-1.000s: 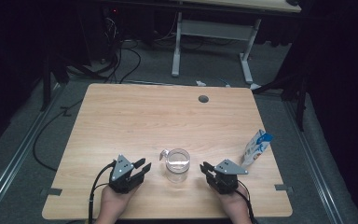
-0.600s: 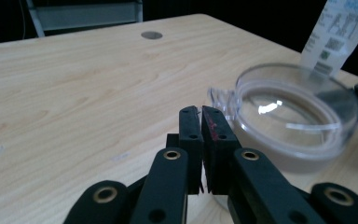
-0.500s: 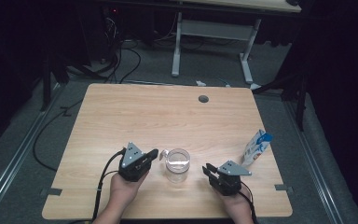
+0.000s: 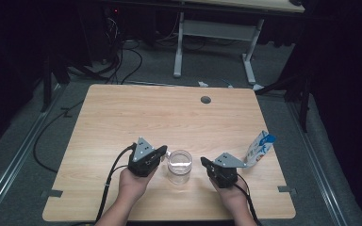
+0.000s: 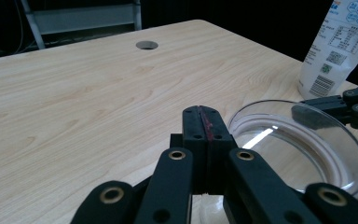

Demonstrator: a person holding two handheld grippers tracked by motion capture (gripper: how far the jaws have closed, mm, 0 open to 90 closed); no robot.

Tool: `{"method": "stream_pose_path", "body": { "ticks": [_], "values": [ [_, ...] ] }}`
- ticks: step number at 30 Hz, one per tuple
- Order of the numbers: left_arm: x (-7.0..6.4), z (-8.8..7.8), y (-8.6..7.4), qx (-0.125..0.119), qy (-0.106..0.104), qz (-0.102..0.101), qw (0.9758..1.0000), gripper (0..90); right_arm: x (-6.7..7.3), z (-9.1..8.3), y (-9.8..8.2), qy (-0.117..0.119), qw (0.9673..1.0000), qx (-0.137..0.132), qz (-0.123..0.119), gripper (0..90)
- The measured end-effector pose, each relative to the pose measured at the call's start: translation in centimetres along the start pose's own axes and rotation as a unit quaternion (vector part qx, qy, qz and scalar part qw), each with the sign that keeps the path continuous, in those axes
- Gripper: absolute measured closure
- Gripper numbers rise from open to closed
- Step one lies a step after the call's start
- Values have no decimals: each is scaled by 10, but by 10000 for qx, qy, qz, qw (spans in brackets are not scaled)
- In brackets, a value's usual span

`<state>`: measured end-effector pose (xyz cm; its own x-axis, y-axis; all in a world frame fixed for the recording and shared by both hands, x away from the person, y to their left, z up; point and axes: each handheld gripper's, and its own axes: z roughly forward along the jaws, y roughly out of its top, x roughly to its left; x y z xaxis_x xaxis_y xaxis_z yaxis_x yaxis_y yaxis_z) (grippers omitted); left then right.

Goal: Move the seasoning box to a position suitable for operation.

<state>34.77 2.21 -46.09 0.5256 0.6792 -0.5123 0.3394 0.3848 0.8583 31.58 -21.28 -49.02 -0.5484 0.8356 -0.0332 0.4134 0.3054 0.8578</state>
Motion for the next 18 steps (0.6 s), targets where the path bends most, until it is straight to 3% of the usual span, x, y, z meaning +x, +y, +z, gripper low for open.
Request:
{"method": "stream_pose_path", "body": {
  "ticks": [3,18],
  "values": [
    [0,2,-1,-8,23,-14,10000,900,3,3,-3,15,9999,48,-134,900],
    [-1,3,-4,-99,67,100,9999,900,9,-3,-6,284,9996,-49,-37,898]
  ]
}}
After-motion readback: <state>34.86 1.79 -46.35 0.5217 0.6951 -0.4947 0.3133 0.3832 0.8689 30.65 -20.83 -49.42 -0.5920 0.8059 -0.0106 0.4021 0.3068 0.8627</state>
